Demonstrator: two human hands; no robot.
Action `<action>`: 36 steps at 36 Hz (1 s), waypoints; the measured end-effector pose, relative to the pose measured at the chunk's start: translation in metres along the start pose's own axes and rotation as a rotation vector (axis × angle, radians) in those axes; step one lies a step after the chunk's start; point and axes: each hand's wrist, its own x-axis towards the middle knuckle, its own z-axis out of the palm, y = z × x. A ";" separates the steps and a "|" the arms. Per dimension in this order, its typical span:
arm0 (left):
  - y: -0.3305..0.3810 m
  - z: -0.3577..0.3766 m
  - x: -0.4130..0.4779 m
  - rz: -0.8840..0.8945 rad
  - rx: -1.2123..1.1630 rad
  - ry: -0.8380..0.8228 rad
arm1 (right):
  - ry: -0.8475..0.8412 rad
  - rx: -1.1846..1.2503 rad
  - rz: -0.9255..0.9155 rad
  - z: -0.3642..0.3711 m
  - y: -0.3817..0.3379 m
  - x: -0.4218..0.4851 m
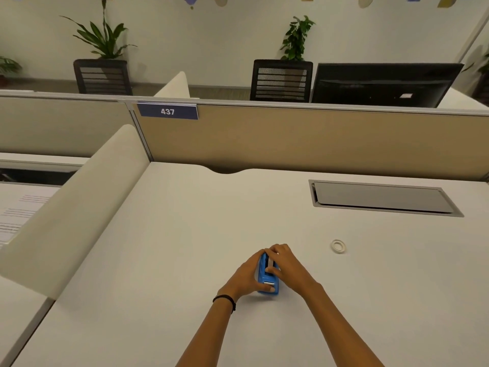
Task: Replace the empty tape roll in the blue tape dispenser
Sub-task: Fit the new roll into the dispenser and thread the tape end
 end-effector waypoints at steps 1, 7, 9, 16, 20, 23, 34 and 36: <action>0.000 0.000 0.000 0.002 0.002 0.003 | 0.004 -0.002 0.002 0.000 -0.001 0.000; -0.002 0.002 0.000 0.012 -0.001 0.008 | 0.029 0.015 0.043 0.005 -0.004 -0.003; -0.002 0.002 0.000 0.017 -0.004 0.008 | 0.054 0.079 0.069 0.007 -0.004 -0.004; 0.000 0.002 -0.001 0.006 -0.007 0.002 | 0.107 0.334 0.154 0.006 -0.004 -0.010; 0.000 0.000 -0.002 -0.006 -0.020 -0.030 | 0.156 0.445 0.221 0.008 -0.005 -0.016; -0.001 -0.001 -0.003 -0.015 -0.032 -0.057 | 0.208 0.452 0.228 0.010 -0.005 -0.018; 0.006 -0.003 -0.006 -0.036 -0.125 -0.029 | 0.264 0.529 0.190 0.006 -0.005 -0.017; 0.008 -0.002 -0.006 -0.039 -0.132 -0.019 | 0.259 0.544 0.202 0.006 -0.005 -0.018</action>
